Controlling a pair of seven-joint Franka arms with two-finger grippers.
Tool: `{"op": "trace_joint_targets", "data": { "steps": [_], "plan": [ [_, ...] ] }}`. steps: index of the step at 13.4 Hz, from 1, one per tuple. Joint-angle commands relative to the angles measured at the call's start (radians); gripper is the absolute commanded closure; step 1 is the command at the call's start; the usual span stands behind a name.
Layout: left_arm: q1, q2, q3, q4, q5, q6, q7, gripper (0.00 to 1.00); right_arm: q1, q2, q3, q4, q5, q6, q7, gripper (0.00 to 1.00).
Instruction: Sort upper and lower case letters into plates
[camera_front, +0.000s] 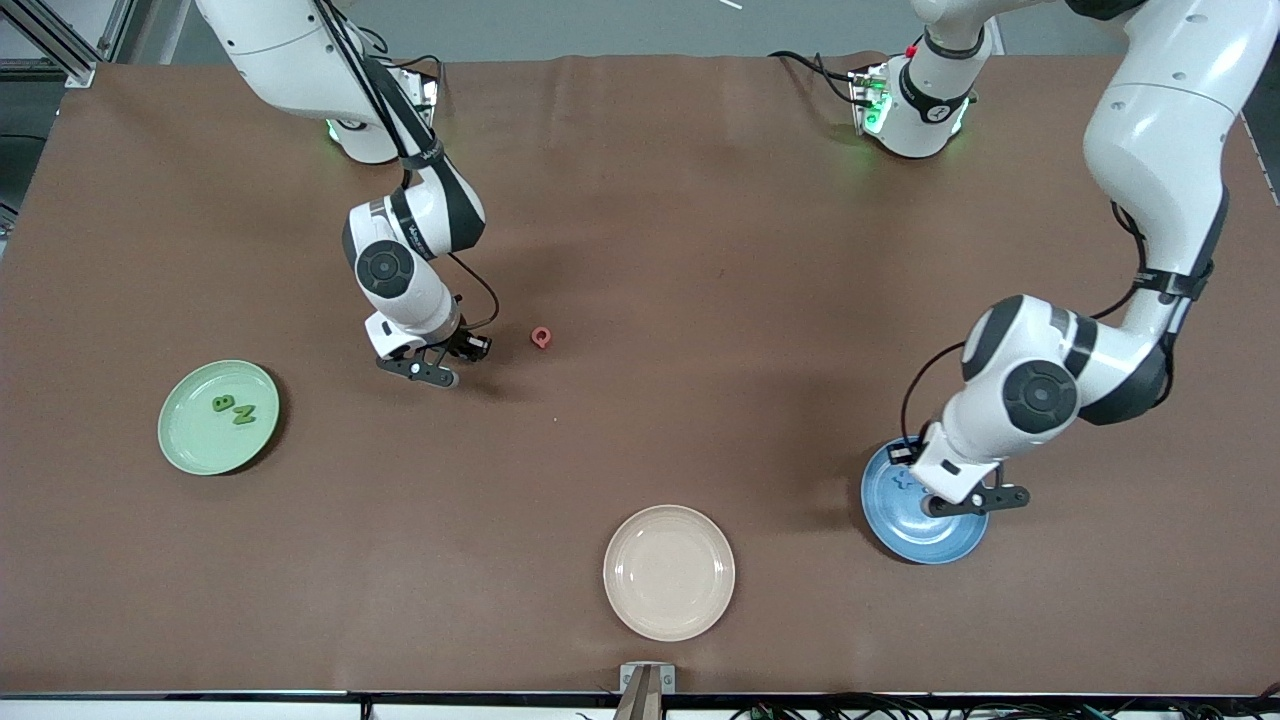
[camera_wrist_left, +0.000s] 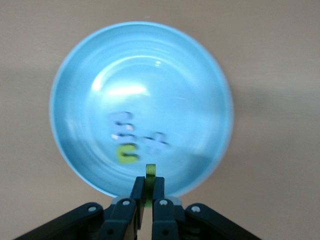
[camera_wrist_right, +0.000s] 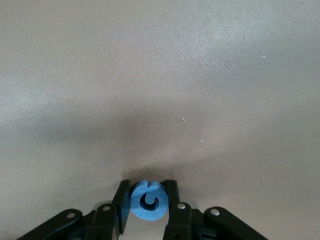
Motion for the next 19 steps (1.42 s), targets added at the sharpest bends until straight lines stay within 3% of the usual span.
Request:
{"op": "trace_joint_targets", "data": {
  "steps": [1, 2, 3, 4, 6, 9, 11, 14, 19],
  "plan": [
    [0.01, 0.03, 0.008, 0.0, 0.107, 0.021, 0.012, 0.85, 0.008, -0.094, -0.014, -0.006, 0.007, -0.093, -0.005, 0.82],
    [0.012, 0.03, 0.011, -0.002, 0.126, 0.021, 0.015, 0.59, -0.006, -0.14, -0.023, 0.017, -0.002, -0.186, -0.021, 0.82],
    [0.015, 0.023, 0.011, -0.003, 0.127, 0.021, 0.019, 0.21, -0.033, -0.177, -0.036, 0.041, -0.007, -0.267, -0.055, 0.83],
    [0.019, 0.017, 0.008, 0.0, 0.127, 0.015, 0.025, 0.0, -0.067, -0.206, -0.045, 0.069, -0.007, -0.343, -0.121, 0.84],
    [0.022, -0.013, 0.005, -0.002, 0.126, 0.003, 0.035, 0.0, -0.177, -0.222, -0.062, 0.138, -0.009, -0.447, -0.313, 0.84],
    [0.024, -0.149, -0.027, 0.036, 0.106, -0.127, 0.124, 0.0, -0.381, -0.19, -0.063, 0.241, -0.065, -0.466, -0.611, 0.84],
    [0.027, -0.223, -0.029, 0.092, 0.036, -0.208, 0.256, 0.0, -0.489, -0.109, -0.062, 0.313, -0.075, -0.454, -0.772, 0.84],
    [0.03, -0.288, -0.03, 0.203, -0.095, -0.368, 0.295, 0.0, -0.61, 0.059, -0.06, 0.44, -0.068, -0.371, -0.981, 0.84],
    [0.051, -0.444, -0.027, 0.211, -0.23, -0.506, 0.304, 0.0, -0.689, 0.254, -0.054, 0.563, -0.058, -0.268, -1.101, 0.84]
  ]
}}
